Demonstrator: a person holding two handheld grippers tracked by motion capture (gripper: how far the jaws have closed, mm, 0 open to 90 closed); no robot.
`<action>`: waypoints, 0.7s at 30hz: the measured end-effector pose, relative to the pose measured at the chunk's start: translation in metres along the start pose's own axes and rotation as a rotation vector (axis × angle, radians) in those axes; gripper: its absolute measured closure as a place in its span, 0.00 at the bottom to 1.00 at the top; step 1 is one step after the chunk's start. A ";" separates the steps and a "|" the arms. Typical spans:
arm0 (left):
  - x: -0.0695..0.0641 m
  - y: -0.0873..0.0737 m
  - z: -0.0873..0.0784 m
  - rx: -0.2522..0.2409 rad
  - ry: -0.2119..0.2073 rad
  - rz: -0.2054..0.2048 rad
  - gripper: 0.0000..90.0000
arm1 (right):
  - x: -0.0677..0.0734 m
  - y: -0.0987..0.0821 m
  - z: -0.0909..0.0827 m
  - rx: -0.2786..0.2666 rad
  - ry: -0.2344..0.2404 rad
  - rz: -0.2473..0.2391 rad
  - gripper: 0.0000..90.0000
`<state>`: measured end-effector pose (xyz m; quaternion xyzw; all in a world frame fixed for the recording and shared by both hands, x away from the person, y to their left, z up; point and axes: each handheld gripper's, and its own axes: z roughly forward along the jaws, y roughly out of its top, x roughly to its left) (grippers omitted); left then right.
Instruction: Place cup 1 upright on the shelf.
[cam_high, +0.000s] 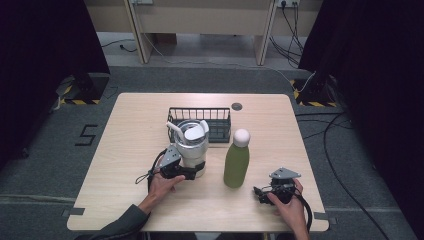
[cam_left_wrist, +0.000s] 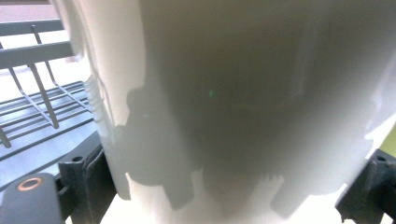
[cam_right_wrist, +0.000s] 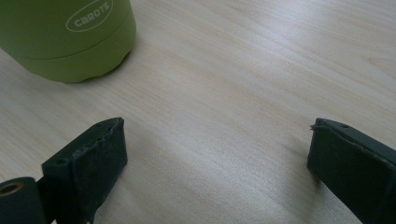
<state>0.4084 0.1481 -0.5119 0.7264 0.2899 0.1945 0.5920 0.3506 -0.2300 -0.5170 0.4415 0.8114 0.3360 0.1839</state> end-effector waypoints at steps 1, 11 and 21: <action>0.004 0.001 -0.001 0.005 0.004 0.053 0.12 | 0.000 0.000 0.000 0.000 0.000 0.000 0.06; 0.007 0.011 -0.007 -0.026 0.027 0.018 0.12 | 0.000 0.000 0.000 0.000 0.000 0.000 0.06; 0.016 0.028 -0.017 -0.053 0.064 0.011 0.12 | 0.000 0.000 0.000 0.000 0.000 0.001 0.06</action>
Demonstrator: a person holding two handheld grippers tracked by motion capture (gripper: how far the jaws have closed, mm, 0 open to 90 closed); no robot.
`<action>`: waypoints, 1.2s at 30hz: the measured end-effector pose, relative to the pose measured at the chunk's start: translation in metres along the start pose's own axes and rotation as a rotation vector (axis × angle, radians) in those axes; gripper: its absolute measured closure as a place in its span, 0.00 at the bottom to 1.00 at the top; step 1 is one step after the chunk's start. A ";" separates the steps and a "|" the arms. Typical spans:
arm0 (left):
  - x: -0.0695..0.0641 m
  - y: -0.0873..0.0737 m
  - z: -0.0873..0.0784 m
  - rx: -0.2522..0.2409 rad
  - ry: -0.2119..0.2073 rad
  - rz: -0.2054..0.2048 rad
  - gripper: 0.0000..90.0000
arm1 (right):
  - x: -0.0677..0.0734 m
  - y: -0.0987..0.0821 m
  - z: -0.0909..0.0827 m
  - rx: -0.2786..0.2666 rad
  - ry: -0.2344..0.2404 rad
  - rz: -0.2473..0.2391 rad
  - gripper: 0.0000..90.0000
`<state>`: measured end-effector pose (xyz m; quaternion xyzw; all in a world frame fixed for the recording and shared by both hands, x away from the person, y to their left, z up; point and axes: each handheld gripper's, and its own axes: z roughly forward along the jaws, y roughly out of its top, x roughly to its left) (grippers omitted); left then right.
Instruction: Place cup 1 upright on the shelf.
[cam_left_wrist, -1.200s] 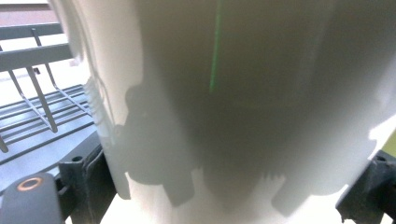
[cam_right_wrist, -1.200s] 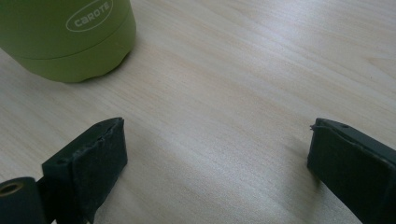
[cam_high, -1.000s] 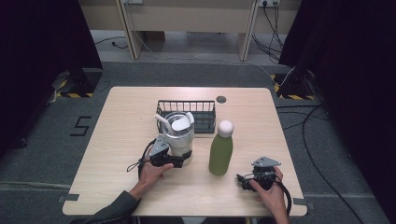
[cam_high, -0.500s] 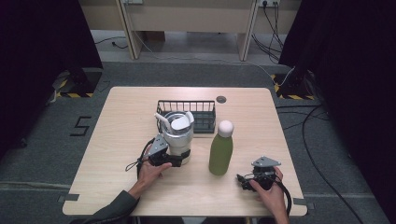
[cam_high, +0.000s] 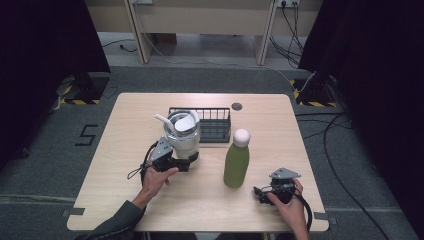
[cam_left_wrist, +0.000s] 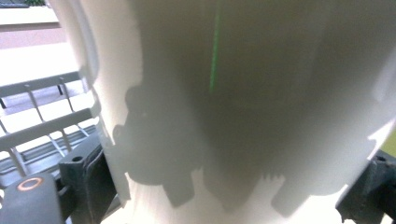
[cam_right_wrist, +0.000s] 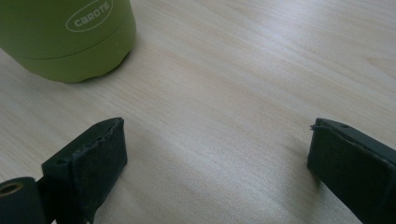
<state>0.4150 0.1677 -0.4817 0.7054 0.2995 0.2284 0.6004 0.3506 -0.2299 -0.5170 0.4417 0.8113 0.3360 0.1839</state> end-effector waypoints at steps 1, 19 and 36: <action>0.002 0.002 -0.001 0.002 0.004 -0.003 0.12 | 0.000 0.000 0.000 0.000 0.000 0.000 0.06; 0.022 0.041 -0.002 -0.014 0.039 0.012 0.12 | 0.000 0.000 0.000 0.000 0.000 0.001 0.06; 0.047 0.075 0.005 -0.052 0.073 0.021 0.12 | 0.000 0.000 0.000 0.002 0.000 -0.006 0.06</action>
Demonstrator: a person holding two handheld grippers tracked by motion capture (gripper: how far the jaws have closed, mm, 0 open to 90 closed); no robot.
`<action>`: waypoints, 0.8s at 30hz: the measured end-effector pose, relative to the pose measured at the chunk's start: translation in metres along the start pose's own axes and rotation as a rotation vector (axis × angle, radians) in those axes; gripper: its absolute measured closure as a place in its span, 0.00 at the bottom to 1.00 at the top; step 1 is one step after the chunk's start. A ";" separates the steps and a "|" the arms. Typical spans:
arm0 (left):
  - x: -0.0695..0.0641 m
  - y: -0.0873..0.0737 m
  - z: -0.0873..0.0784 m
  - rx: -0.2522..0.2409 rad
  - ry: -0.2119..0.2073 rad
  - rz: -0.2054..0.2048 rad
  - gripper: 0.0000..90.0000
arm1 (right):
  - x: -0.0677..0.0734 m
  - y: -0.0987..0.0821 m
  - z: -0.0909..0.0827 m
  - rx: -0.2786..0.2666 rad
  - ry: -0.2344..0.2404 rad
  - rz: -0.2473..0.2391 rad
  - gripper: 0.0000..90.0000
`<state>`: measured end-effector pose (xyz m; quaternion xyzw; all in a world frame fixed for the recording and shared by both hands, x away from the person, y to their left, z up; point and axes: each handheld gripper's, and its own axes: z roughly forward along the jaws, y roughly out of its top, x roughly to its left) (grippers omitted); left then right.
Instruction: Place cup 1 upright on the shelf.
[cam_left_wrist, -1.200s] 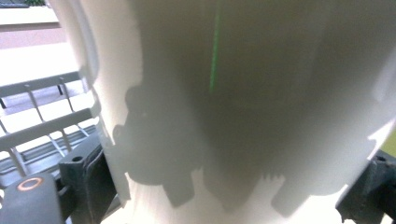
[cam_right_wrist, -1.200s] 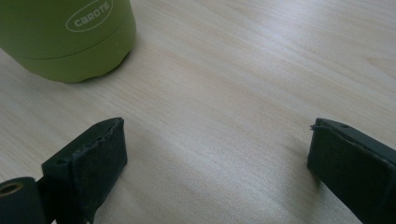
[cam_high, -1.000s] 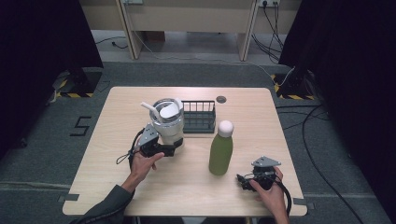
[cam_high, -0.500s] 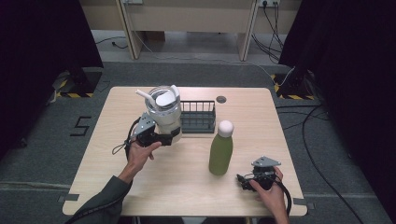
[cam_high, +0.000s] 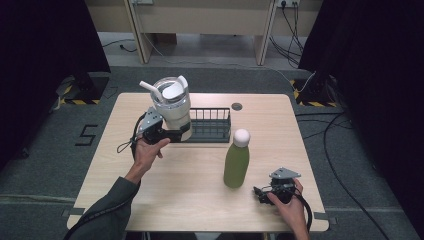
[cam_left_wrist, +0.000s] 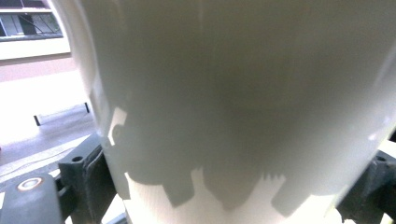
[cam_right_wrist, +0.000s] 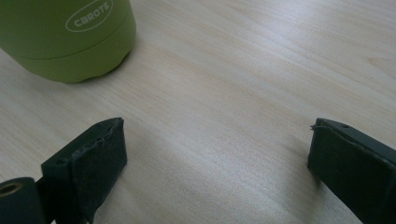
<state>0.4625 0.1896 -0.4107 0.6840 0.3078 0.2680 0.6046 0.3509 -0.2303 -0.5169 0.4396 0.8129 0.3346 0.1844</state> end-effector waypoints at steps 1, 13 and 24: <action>0.000 0.000 0.000 0.000 0.000 0.000 0.12 | 0.000 0.000 0.000 0.000 0.000 0.000 0.06; 0.005 0.005 0.006 0.002 0.011 0.004 0.12 | 0.000 0.000 0.000 0.000 0.000 0.000 0.05; 0.006 0.005 0.010 0.007 0.014 0.004 0.12 | 0.000 0.000 0.000 0.001 0.000 0.000 0.05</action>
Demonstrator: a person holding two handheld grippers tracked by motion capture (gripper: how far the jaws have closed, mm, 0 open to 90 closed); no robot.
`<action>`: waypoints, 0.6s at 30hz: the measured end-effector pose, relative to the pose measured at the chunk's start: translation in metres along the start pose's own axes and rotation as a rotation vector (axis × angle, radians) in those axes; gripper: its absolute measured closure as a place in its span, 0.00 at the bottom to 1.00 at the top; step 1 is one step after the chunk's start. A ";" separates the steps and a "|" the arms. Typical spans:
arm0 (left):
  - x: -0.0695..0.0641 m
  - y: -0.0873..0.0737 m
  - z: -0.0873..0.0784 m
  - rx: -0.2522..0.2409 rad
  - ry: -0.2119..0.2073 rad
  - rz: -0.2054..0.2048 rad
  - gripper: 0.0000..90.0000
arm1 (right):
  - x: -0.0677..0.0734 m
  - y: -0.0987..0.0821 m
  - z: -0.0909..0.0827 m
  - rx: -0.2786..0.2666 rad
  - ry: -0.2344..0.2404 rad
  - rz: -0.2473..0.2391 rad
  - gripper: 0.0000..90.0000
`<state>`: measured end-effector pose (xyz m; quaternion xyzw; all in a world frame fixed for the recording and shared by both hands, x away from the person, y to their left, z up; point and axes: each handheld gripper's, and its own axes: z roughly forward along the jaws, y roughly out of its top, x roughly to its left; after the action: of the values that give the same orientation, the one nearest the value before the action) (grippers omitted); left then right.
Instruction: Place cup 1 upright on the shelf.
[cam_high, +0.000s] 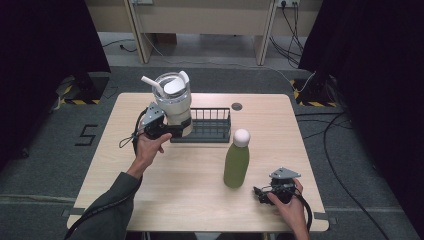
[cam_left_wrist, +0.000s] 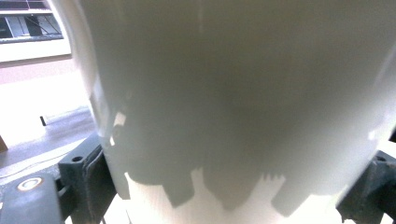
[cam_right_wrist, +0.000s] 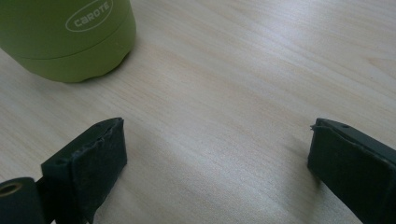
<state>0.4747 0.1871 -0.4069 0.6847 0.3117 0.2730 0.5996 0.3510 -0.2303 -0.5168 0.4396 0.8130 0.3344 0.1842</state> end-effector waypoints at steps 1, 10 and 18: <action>0.001 0.000 0.001 0.000 0.001 -0.003 0.12 | 0.000 0.000 0.000 0.000 0.000 0.000 0.05; 0.004 0.001 0.005 0.002 0.010 -0.001 0.12 | 0.000 0.000 0.000 0.000 0.000 0.000 0.06; 0.006 0.003 0.010 -0.009 0.016 -0.011 0.12 | 0.000 0.000 0.000 0.001 0.000 0.000 0.06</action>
<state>0.4861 0.1850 -0.4050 0.6781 0.3190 0.2766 0.6016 0.3509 -0.2304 -0.5168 0.4395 0.8132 0.3342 0.1840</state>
